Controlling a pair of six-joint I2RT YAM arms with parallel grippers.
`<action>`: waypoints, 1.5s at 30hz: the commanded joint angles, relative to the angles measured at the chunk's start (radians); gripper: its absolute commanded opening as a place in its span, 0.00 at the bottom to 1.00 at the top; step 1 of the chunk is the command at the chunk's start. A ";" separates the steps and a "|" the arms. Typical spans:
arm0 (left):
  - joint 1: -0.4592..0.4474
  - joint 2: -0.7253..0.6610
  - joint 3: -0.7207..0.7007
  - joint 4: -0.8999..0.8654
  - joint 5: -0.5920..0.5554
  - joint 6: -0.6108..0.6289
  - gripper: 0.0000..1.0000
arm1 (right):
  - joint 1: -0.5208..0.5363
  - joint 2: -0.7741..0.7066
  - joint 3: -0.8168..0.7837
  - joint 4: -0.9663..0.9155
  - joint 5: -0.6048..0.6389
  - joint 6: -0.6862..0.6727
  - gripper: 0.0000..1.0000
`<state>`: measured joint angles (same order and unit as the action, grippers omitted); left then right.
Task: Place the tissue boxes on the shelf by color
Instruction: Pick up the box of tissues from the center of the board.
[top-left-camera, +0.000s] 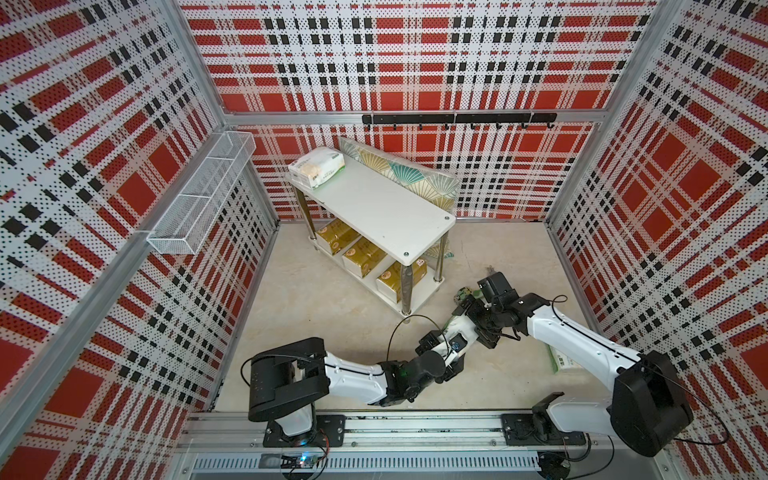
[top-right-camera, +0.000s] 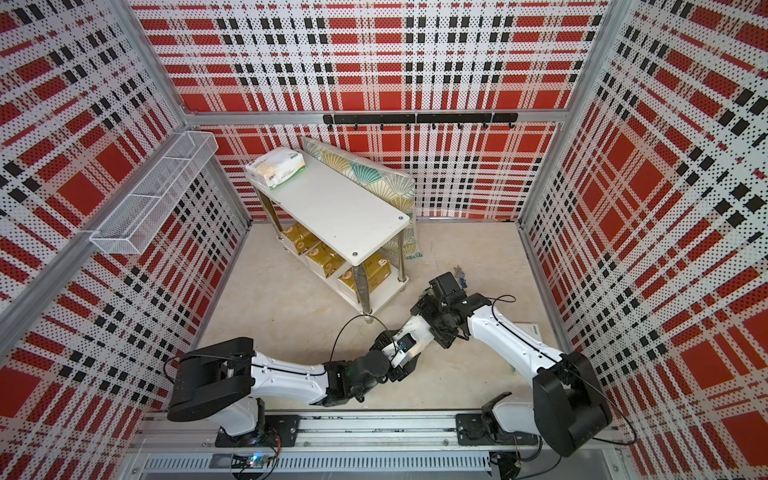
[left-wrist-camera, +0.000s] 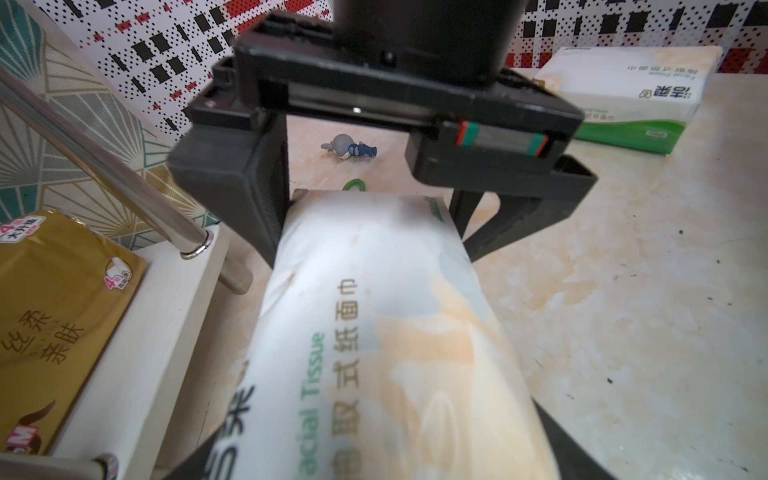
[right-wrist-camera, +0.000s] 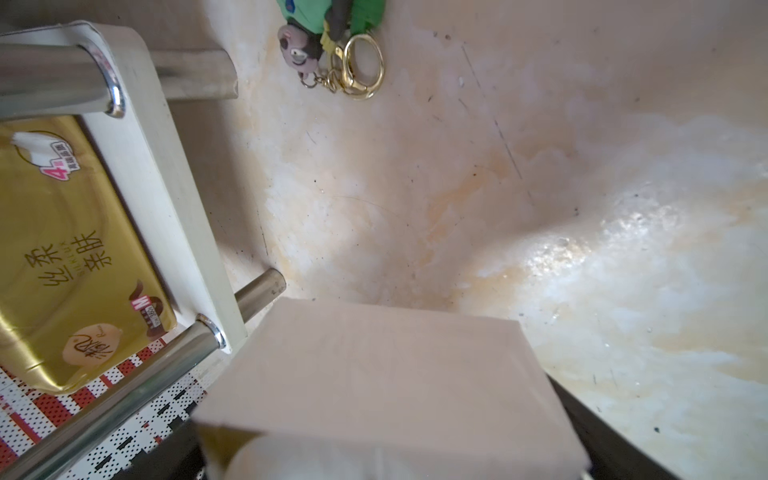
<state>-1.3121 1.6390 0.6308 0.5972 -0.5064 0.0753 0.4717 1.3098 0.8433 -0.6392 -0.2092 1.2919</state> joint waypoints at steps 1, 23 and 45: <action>0.008 -0.039 -0.013 0.006 0.015 -0.019 0.78 | -0.023 -0.004 0.021 -0.040 0.035 -0.039 1.00; 0.033 -0.148 -0.029 -0.048 0.140 -0.077 0.76 | -0.208 0.004 -0.014 -0.082 0.146 -0.202 1.00; 0.089 -0.324 0.163 -0.352 0.215 -0.145 0.75 | -0.255 0.009 -0.052 -0.021 0.344 -0.399 1.00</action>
<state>-1.2324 1.3602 0.7483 0.2768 -0.2985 -0.0505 0.2230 1.3193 0.8097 -0.6907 0.0887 0.9417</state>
